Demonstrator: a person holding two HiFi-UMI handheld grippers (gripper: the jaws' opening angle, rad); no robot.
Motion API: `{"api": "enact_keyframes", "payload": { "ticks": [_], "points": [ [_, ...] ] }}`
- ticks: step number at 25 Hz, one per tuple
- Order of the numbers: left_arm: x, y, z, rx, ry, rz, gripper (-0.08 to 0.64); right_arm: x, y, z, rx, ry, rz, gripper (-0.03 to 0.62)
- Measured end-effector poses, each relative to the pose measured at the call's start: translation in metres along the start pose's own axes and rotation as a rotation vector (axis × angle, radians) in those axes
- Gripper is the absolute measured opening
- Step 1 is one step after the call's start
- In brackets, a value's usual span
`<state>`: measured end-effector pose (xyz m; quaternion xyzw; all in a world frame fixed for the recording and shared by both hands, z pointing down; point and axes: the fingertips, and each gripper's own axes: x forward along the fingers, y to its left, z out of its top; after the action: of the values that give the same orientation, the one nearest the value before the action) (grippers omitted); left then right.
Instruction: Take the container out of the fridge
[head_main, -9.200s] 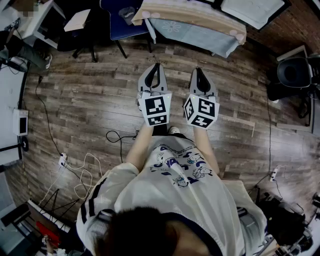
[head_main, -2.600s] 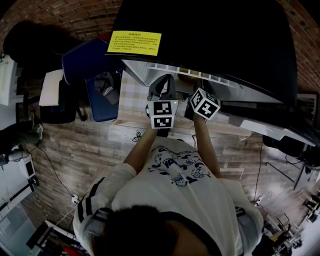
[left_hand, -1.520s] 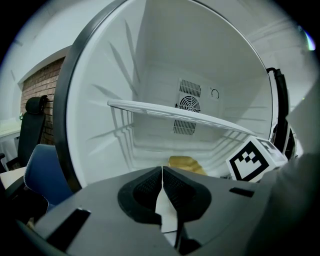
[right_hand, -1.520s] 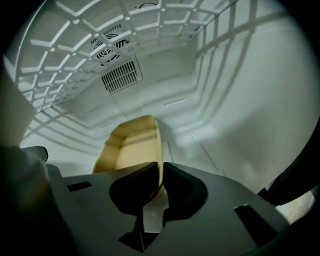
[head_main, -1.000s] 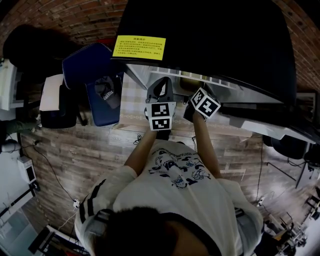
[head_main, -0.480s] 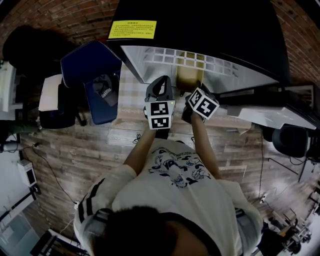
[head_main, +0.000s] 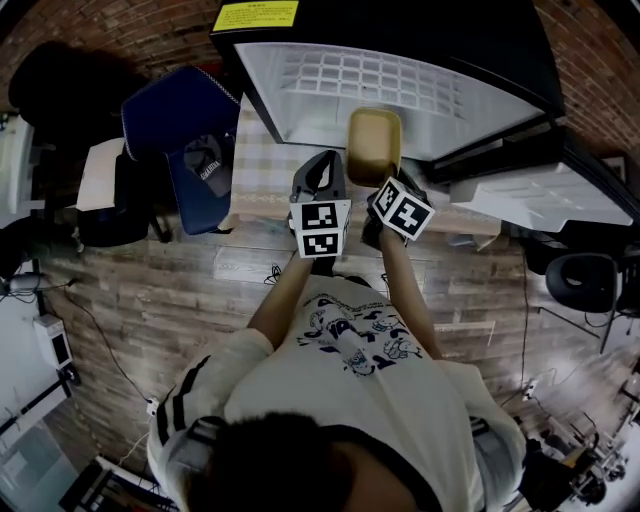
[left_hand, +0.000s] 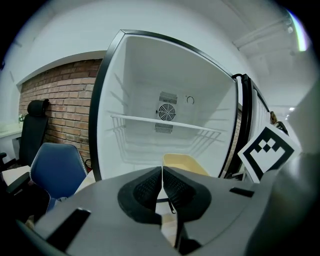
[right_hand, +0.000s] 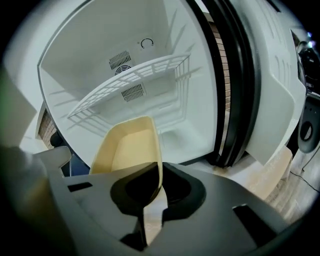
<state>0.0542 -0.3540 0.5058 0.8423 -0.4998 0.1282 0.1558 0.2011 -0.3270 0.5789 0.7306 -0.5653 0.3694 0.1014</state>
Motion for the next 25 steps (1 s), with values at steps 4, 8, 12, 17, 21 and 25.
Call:
{"api": "enact_keyframes", "payload": {
  "ticks": [4,8,12,17,21,25],
  "points": [
    [-0.024,-0.010,-0.011,-0.008,-0.003,0.014,0.021,-0.023,-0.006,-0.015,-0.011,0.006,0.009,0.044],
    [-0.050,-0.020,-0.024,-0.024,-0.004,0.037,0.021,-0.047,-0.014,-0.029,-0.028,0.013,0.014,0.044],
    [-0.077,-0.030,-0.038,-0.030,-0.004,0.057,0.021,-0.070,-0.023,-0.046,-0.042,0.023,0.015,0.044],
    [-0.105,-0.044,-0.047,-0.026,-0.009,0.061,0.021,-0.094,-0.029,-0.064,-0.058,0.032,0.021,0.044],
    [-0.120,-0.050,-0.051,-0.025,-0.019,0.066,0.021,-0.109,-0.031,-0.076,-0.065,0.035,0.033,0.044],
    [-0.132,-0.057,-0.054,-0.025,-0.030,0.065,0.021,-0.121,-0.035,-0.088,-0.066,0.043,0.034,0.044]
  ]
}}
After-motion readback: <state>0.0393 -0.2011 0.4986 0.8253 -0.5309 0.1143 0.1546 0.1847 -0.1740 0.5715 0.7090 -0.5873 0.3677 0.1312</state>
